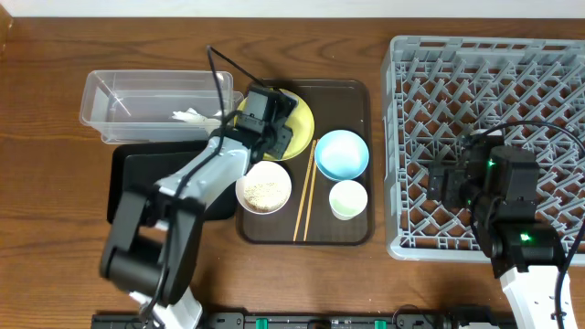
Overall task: Sort waste into correct bins and load items into the dishwasher rack
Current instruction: 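Grasp the Apollo Pandan wrapper on the yellow plate with left gripper, then carry the wrapper left and release it into the clear bin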
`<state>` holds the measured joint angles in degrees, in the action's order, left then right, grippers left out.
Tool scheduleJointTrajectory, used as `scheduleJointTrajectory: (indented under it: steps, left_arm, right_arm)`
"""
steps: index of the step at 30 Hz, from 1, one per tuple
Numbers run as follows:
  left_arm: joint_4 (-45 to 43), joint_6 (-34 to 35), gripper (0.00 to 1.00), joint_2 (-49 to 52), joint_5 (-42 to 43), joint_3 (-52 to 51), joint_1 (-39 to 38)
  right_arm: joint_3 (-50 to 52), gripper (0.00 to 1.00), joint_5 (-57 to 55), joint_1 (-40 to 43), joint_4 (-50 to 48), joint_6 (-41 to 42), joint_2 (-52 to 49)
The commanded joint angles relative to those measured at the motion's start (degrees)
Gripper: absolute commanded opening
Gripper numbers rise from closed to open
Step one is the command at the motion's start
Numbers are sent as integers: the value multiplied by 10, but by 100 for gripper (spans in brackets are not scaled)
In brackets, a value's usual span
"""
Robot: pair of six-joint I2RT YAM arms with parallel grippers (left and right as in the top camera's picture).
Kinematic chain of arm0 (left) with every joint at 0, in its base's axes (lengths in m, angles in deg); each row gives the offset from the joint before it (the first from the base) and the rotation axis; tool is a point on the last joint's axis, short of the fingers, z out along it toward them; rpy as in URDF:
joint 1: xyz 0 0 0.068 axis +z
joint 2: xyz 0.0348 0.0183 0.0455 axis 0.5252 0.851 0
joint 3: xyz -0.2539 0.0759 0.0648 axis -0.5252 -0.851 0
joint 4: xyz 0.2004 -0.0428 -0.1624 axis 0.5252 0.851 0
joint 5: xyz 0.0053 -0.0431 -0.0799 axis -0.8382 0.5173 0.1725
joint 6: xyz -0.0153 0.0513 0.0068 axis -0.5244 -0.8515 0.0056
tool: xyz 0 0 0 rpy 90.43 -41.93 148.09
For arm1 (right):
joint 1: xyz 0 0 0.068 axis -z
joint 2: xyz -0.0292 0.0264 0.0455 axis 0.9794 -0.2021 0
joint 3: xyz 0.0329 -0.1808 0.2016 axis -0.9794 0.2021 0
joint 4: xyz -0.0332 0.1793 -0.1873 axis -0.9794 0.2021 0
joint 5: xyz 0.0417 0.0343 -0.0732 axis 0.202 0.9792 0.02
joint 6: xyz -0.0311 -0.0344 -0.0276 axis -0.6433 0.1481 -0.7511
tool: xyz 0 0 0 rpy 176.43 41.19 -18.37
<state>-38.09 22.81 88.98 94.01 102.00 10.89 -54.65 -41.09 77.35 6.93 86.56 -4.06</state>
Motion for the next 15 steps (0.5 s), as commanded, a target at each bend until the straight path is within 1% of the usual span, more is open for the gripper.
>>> scheduleJointTrajectory:
  steps: [1,5,7,9,11,13,15]
  left_arm:
    - [6,69,7,-54,-3,0,22]
    - [11,104,7,-99,-4,0,64]
    - [9,119,6,-112,-4,0,89]
    - [6,148,6,-116,-8,0,115]
    - [7,204,7,-113,-10,0,145]
    - [6,282,7,-106,-10,0,173]
    - [0,355,11,-98,-10,0,196]
  right_arm:
    - [-12,99,1,-8,1,2,3]
    - [-12,99,1,-8,0,2,3]
    - [-12,99,1,-8,0,2,3]
    - [-12,99,1,-8,0,2,3]
    - [-12,99,1,-8,0,2,3]
    - [-12,99,1,-8,1,2,3]
    - [-12,99,1,-8,1,4,3]
